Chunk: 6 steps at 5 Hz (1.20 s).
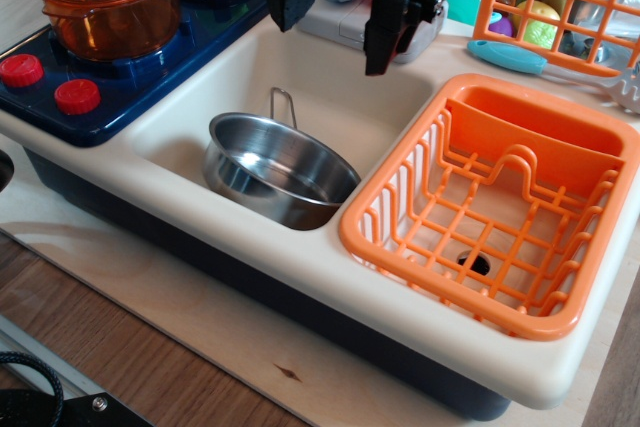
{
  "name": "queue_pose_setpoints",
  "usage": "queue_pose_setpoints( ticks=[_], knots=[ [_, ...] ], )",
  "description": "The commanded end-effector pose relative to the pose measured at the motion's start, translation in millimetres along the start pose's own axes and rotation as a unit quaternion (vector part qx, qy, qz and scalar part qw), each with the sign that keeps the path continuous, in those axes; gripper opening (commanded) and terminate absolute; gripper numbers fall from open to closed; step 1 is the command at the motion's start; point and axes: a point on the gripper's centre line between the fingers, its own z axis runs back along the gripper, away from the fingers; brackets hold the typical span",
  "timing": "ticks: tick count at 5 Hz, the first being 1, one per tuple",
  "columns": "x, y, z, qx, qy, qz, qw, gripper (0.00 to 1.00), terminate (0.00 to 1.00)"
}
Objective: Put pan from sink into drying rack
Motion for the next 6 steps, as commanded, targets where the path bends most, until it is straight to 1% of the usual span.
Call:
queue_pose_setpoints(
  ticks=[1, 2, 3, 4, 5, 6],
  knots=[
    [0, 0, 0, 0.000, 0.000, 0.000, 1.0000, 1.00, 0.00],
    [10, 18, -2, 0.032, 0.030, 0.058, 0.9974, 1.00, 0.00],
    [3, 32, -7, 0.054, 0.027, 0.100, 0.9932, 1.00, 0.00],
    [-11, 40, -11, 0.060, 0.036, 0.129, 0.9891, 1.00, 0.00],
    [-29, 47, -14, 0.070, 0.029, 0.149, 0.9859, 1.00, 0.00],
    [-43, 49, -21, 0.072, 0.038, 0.172, 0.9817, 1.00, 0.00]
  ],
)
